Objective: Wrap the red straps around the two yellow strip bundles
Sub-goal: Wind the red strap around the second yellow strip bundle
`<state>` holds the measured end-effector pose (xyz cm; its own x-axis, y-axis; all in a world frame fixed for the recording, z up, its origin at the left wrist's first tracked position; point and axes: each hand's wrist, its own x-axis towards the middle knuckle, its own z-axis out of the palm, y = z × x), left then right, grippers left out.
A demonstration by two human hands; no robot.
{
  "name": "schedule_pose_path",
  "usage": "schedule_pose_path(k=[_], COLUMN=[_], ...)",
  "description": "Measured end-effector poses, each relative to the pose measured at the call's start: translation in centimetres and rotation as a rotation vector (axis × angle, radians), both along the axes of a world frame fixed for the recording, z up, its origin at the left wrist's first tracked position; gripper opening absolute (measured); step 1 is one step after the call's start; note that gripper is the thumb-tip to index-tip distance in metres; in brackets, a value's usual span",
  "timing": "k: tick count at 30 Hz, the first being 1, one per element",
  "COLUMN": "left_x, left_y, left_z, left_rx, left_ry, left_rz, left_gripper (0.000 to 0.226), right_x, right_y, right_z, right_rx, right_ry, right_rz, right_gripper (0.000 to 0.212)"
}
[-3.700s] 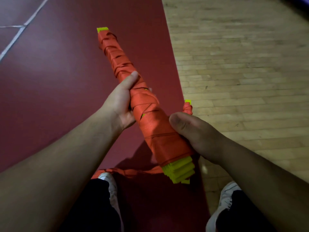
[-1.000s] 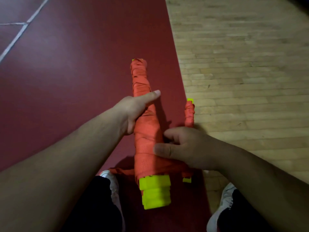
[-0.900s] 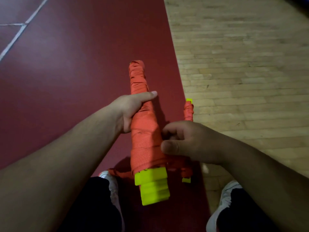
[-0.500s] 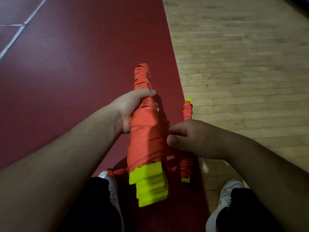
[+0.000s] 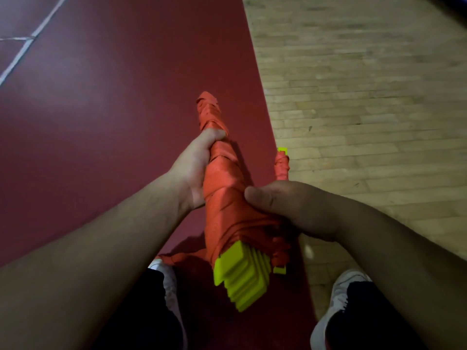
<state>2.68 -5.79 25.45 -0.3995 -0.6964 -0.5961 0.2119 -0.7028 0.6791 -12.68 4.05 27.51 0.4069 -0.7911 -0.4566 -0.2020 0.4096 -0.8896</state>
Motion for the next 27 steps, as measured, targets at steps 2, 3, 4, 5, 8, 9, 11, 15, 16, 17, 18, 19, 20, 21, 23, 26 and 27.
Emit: schedule_pose_path(k=[2, 3, 4, 5, 8, 9, 11, 15, 16, 17, 18, 19, 20, 21, 23, 26, 27], left_x=[-0.3, -0.4, -0.4, -0.3, 0.4, 0.6, 1.1, 0.6, 0.5, 0.4, 0.5, 0.6, 0.7, 0.8, 0.8, 1.1, 1.2], left_y=[0.0, 0.1, 0.1, 0.0, -0.7, -1.1, -1.6, -0.7, -0.6, -0.5, -0.7, -0.9, -1.1, -1.3, -1.7, -1.9, -1.9], left_z=[0.4, 0.6, 0.7, 0.8, 0.9, 1.1, 1.1, 0.2, -0.1, -0.2, -0.2, -0.1, 0.1, 0.3, 0.5, 0.5, 0.5], left_rx=[-0.023, -0.031, -0.035, -0.031, -0.038, -0.047, -0.052, -0.038, -0.021, 0.006, 0.033, 0.055, 0.066, 0.068, 0.059, 0.054, 0.055], left_ry=[0.086, 0.118, 0.124, 0.115, 0.038, -0.001, -0.088, -0.239, -0.251, -0.232, -0.186, -0.132, -0.083, -0.043, -0.002, 0.027, 0.046], left_rz=[0.034, 0.049, 0.056, 0.066, 0.031, -0.008, -0.110, -0.251, -0.246, -0.234, -0.216, -0.189, -0.155, -0.125, -0.086, -0.041, -0.031], left_gripper=[0.059, 0.059, 0.055, 0.047, 0.030, 0.027, 0.031, 0.024, 0.019, 0.015, 0.014, 0.014, 0.015, 0.018, 0.033, 0.043, 0.038], right_x=[0.3, 0.3, 0.6, 1.1, 1.8, 1.8, 1.8, 2.3, 2.5, 2.5, 2.3, 2.0, 1.7, 1.4, 1.0, 0.8, 0.8], right_y=[0.5, 0.7, 0.9, 0.9, 0.9, 0.9, 0.8, 1.2, 1.3, 1.2, 1.0, 0.8, 0.7, 0.7, 0.7, 0.6, 0.5], right_z=[-0.5, -0.8, -1.0, -1.3, -1.4, -1.3, -1.0, -1.1, -1.0, -0.9, -0.7, -0.7, -0.5, -0.5, -0.5, -0.7, -0.8], right_rx=[0.117, 0.137, 0.132, 0.119, 0.095, 0.077, -0.031, -0.261, -0.273, -0.278, -0.273, -0.257, -0.231, -0.205, -0.190, -0.190, -0.184], right_ry=[-0.028, -0.072, -0.123, -0.173, -0.258, -0.227, 0.015, 0.485, 0.509, 0.505, 0.469, 0.405, 0.324, 0.255, 0.211, 0.207, 0.196], right_rz=[-0.029, -0.058, -0.092, -0.123, -0.158, -0.143, -0.085, 0.146, 0.159, 0.151, 0.136, 0.109, 0.073, 0.027, -0.033, -0.035, -0.042], right_gripper=[0.108, 0.121, 0.125, 0.122, 0.092, 0.086, 0.081, 0.075, 0.070, 0.064, 0.058, 0.051, 0.046, 0.046, 0.051, 0.068, 0.071])
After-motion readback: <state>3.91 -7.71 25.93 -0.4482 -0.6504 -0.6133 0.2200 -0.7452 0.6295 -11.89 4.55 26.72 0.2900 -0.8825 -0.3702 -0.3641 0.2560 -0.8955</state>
